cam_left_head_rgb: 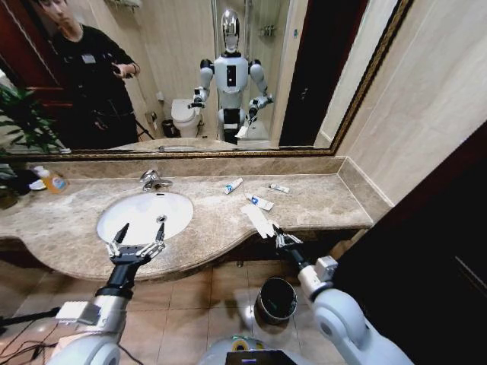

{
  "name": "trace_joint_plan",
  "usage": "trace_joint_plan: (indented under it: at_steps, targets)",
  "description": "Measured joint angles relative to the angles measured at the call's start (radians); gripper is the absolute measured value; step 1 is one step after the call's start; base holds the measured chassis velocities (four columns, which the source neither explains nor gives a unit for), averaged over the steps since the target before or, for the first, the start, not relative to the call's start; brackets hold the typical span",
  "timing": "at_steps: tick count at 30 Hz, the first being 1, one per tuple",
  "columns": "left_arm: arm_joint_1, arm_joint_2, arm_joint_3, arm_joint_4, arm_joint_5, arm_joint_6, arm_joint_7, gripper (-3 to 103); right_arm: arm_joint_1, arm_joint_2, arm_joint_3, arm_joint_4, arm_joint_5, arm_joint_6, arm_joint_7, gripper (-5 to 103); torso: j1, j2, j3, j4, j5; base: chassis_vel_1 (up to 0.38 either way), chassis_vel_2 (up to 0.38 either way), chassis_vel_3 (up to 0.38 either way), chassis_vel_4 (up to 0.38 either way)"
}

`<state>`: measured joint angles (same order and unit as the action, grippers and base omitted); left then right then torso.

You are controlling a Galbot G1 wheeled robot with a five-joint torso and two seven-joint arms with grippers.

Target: Pick up the trash from the sink and place it in the trash bin.

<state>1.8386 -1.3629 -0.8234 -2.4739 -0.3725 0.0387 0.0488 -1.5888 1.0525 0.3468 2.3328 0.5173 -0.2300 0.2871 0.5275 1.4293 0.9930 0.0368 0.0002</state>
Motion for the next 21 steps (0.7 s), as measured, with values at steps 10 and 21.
trace_joint_plan:
  at_steps: [10, 21]
  targets:
    - [0.000, 0.000, 0.000, 0.000, 0.000, 0.000, 0.000, 100, -0.215, 0.050, 0.111, -0.091, -0.025, 0.149, -0.059, 0, 0.000, 0.000, 0.000, -0.0001, -0.0002, 0.000, 0.000, 0.000, 0.000]
    - [0.000, 0.000, 0.000, 0.000, 0.000, 0.000, 0.000, 100, -0.166, 0.110, 0.095, -0.398, -0.133, 0.297, -0.115, 0, 0.000, 0.000, 0.000, 0.0000, -0.0001, 0.000, 0.000, 0.000, 0.000]
